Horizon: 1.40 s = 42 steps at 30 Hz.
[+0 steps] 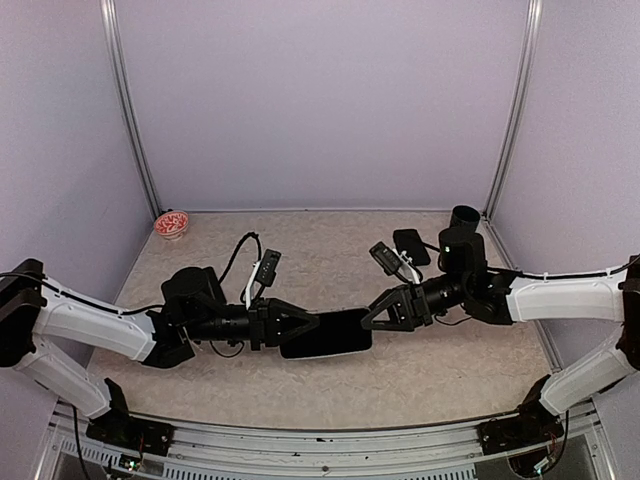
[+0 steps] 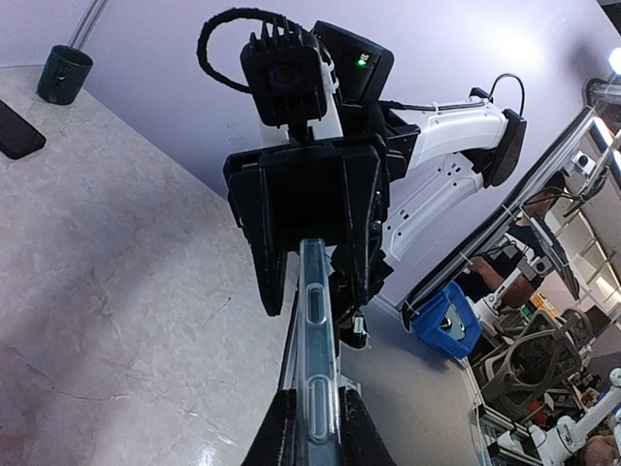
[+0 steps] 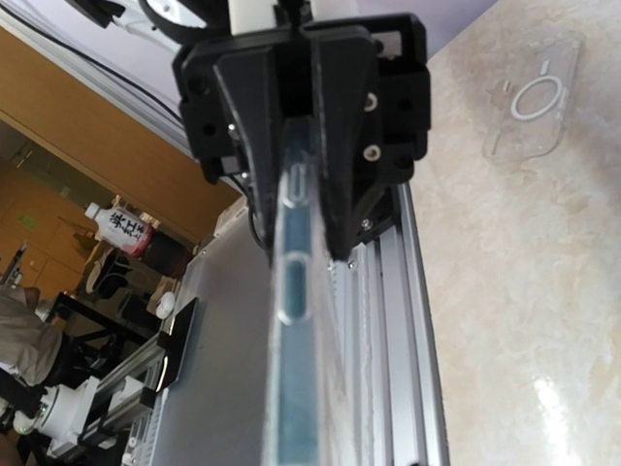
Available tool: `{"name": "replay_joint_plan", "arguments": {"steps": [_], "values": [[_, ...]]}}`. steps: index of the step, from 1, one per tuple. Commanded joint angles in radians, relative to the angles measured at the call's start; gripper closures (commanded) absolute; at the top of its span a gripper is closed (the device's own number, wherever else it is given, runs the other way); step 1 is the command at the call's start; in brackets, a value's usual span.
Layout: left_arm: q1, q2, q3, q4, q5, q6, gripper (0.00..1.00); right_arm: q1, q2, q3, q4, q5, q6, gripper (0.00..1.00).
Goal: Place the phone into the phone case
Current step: Press the phone at the top left corner of the phone case, then press the bottom left corner of the phone case.
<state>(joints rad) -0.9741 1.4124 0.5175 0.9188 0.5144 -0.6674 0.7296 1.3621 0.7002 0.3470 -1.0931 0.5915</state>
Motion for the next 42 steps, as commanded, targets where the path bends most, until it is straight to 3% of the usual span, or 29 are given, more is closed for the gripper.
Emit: {"name": "replay_joint_plan", "arguments": {"steps": [1,13,27,31,33,37,42], "values": [[0.003,-0.045,-0.008,0.085,-0.014,0.013,1.00,0.018,0.011,-0.017,-0.001,0.026,-0.015,0.59],[0.010,-0.056,-0.015,0.096,-0.031,0.014,1.00,0.052,0.031,-0.036,0.020,0.034,-0.009,0.63],[0.009,-0.060,0.009,0.060,-0.042,0.026,1.00,0.063,0.047,-0.005,-0.023,0.082,-0.010,1.00],[0.007,-0.067,0.009,0.047,-0.050,0.034,1.00,0.063,0.046,0.003,-0.034,0.087,-0.017,1.00],[0.007,-0.069,0.010,0.041,-0.051,0.038,1.00,0.063,0.044,0.004,-0.040,0.088,-0.020,0.93],[0.006,-0.069,0.021,0.007,-0.049,0.050,1.00,0.064,0.015,0.031,-0.153,0.129,-0.109,0.61],[0.007,-0.076,0.059,-0.099,-0.004,0.092,1.00,0.062,-0.067,0.077,-0.350,0.199,-0.251,0.39]]}}
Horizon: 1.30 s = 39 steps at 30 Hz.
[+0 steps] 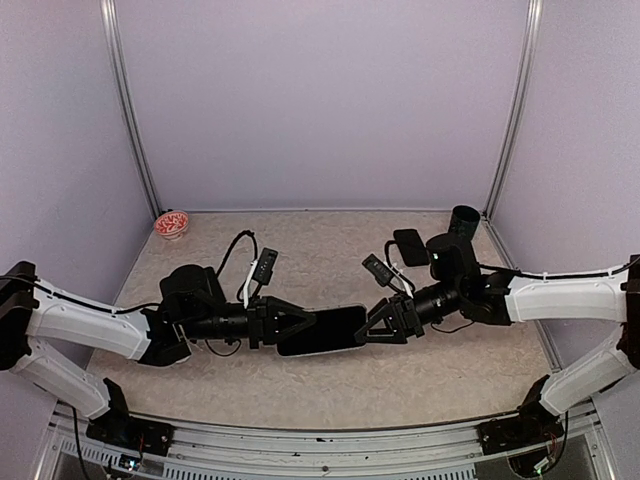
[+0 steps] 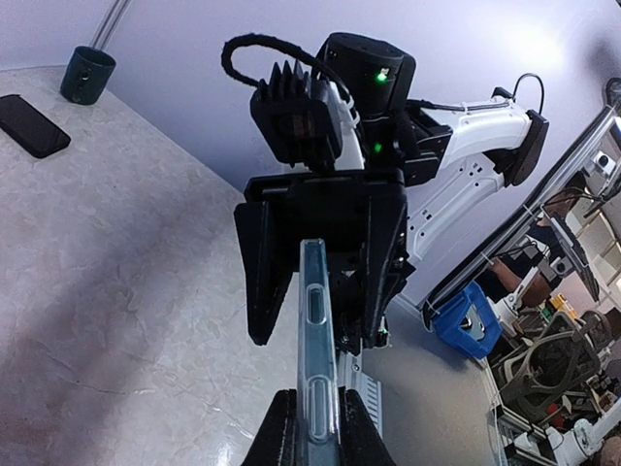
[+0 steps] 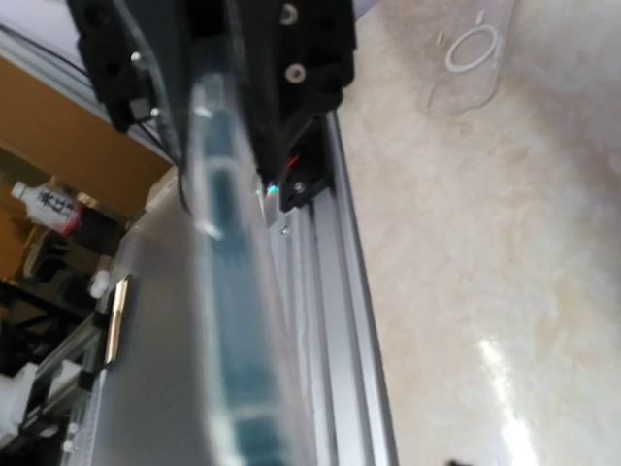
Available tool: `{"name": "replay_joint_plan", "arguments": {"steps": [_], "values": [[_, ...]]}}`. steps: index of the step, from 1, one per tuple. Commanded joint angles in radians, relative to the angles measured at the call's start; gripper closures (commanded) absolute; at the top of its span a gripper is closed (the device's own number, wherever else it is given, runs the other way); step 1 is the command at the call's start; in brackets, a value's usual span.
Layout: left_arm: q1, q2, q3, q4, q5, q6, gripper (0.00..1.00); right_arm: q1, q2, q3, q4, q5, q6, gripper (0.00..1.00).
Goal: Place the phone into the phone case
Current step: Press the bottom left corner of the phone case, then press the bottom right corner of the phone case.
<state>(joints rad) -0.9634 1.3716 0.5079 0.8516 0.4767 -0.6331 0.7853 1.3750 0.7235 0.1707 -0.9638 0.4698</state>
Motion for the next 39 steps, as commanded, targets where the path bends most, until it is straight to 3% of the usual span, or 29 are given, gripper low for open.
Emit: {"name": "replay_joint_plan", "arguments": {"steps": [1,10,20,24,34,36,39], "values": [[-0.004,-0.038,0.070,-0.044,0.040,0.064,1.00,0.006,-0.094,0.063,-0.207,0.077,-0.151,0.37],[-0.005,-0.052,0.118,-0.161,0.122,0.111,1.00,0.007,-0.108,0.145,-0.367,0.087,-0.266,0.32],[-0.013,-0.035,0.178,-0.308,0.184,0.180,1.00,0.015,-0.073,0.193,-0.426,0.042,-0.306,0.38],[-0.014,-0.034,0.178,-0.318,0.181,0.185,1.00,0.020,-0.061,0.198,-0.432,0.032,-0.308,0.47],[-0.014,-0.035,0.181,-0.330,0.157,0.195,1.00,0.040,-0.016,0.208,-0.444,0.010,-0.322,0.85],[-0.013,-0.036,0.184,-0.347,0.148,0.204,1.00,0.041,-0.014,0.210,-0.447,0.004,-0.324,0.84],[-0.014,-0.029,0.196,-0.385,0.143,0.219,1.00,0.042,-0.012,0.216,-0.455,0.001,-0.327,0.73]]}}
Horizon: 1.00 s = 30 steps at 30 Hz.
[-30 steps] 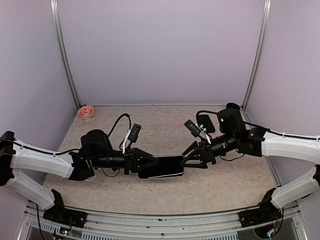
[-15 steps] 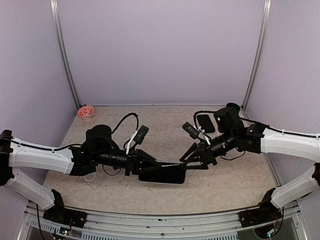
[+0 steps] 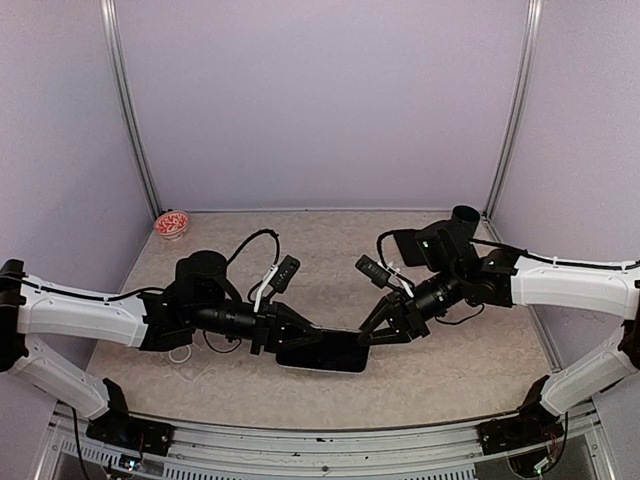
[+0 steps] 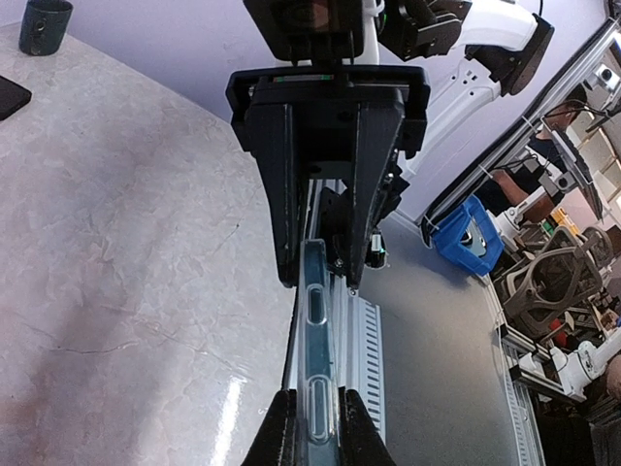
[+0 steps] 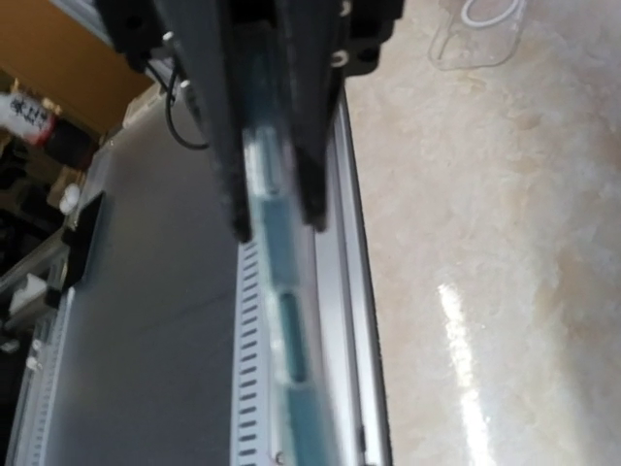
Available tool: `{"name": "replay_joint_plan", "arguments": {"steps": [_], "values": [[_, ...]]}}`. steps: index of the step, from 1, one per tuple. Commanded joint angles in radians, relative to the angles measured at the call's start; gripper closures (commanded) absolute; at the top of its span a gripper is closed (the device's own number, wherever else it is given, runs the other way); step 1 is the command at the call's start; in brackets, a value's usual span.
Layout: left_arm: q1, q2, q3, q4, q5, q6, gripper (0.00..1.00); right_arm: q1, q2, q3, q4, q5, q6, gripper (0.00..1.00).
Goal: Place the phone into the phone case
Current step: Press the bottom right corner of the phone case, then pass from the left arm to the right
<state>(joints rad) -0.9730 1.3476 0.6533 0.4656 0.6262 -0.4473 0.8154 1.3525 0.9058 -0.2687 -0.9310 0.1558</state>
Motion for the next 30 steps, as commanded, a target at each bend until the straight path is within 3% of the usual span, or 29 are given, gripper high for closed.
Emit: {"name": "replay_joint_plan", "arguments": {"steps": [1,8,15,27,30], "values": [[-0.006,-0.001,0.055,-0.013,-0.009,0.038,1.00,0.013,0.013,0.036,-0.014,-0.033,-0.012,0.71],[-0.012,0.016,0.069,-0.039,-0.003,0.051,1.00,0.033,0.043,0.045,-0.019,-0.039,-0.020,0.64],[-0.019,0.029,0.084,-0.050,0.002,0.055,1.00,0.064,0.091,0.067,-0.029,-0.035,-0.035,0.64],[-0.027,0.050,0.092,-0.048,0.019,0.049,1.00,0.113,0.137,0.079,-0.044,-0.094,-0.081,0.82],[-0.026,0.056,0.094,-0.044,0.020,0.045,1.00,0.127,0.149,0.083,-0.049,-0.098,-0.092,0.94]]}}
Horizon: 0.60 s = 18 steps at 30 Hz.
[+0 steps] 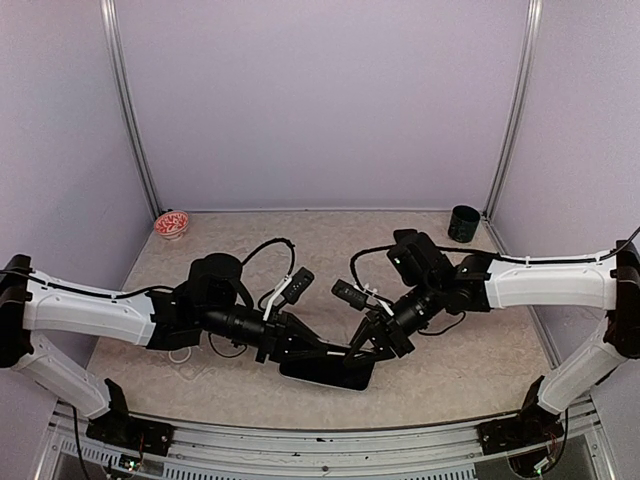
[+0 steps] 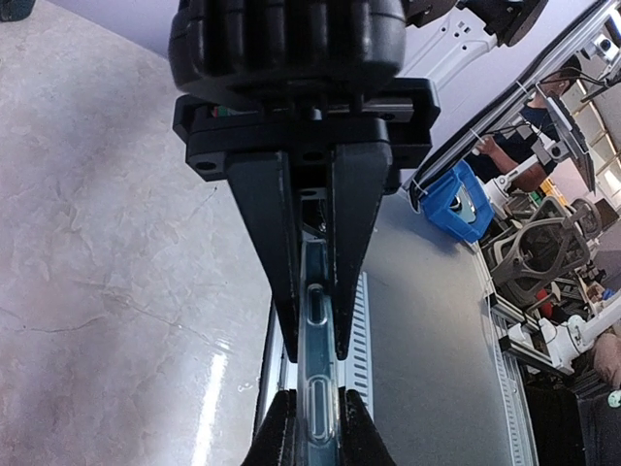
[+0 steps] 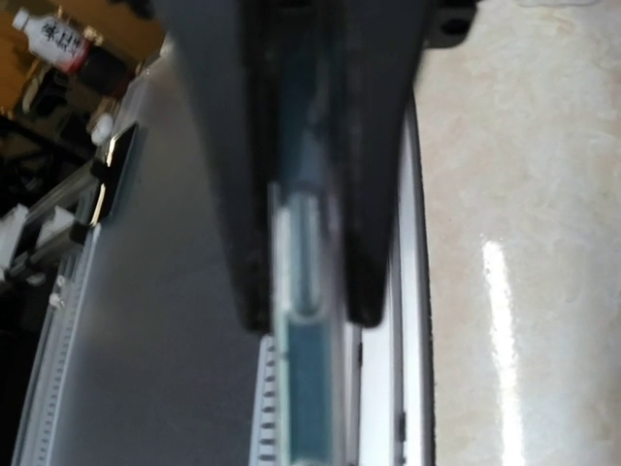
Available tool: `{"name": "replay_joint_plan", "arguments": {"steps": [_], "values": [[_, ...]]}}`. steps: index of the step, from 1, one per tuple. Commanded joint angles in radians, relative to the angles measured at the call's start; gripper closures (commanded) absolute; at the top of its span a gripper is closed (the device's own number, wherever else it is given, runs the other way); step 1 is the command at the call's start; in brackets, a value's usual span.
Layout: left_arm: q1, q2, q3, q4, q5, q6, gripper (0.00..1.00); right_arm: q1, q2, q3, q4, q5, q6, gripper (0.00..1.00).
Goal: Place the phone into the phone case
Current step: Pass from the left arm to the right
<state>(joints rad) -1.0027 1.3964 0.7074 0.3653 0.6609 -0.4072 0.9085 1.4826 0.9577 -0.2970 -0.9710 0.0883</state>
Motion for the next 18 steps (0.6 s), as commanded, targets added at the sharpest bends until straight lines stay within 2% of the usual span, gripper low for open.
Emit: {"name": "replay_joint_plan", "arguments": {"steps": [1,8,10,12,16,18], "values": [[0.003,0.009,0.041,0.058,-0.015,0.004,1.00,0.036,0.023,0.032,-0.025,-0.058,-0.027,0.99],[0.003,0.024,0.043,0.080,-0.007,-0.011,1.00,0.041,0.016,0.035,-0.013,-0.020,-0.034,1.00],[0.003,0.023,0.039,0.092,-0.005,-0.017,0.88,0.041,0.006,0.032,0.000,-0.016,-0.030,1.00],[0.004,0.016,0.035,0.103,-0.007,-0.022,0.70,0.041,-0.007,0.028,0.011,-0.015,-0.026,1.00],[0.015,-0.009,0.026,0.115,-0.023,-0.029,0.48,0.041,-0.044,0.007,0.055,-0.011,-0.008,1.00],[0.030,-0.029,0.009,0.132,-0.040,-0.037,0.42,0.040,-0.064,-0.005,0.083,-0.009,0.006,1.00]]}}
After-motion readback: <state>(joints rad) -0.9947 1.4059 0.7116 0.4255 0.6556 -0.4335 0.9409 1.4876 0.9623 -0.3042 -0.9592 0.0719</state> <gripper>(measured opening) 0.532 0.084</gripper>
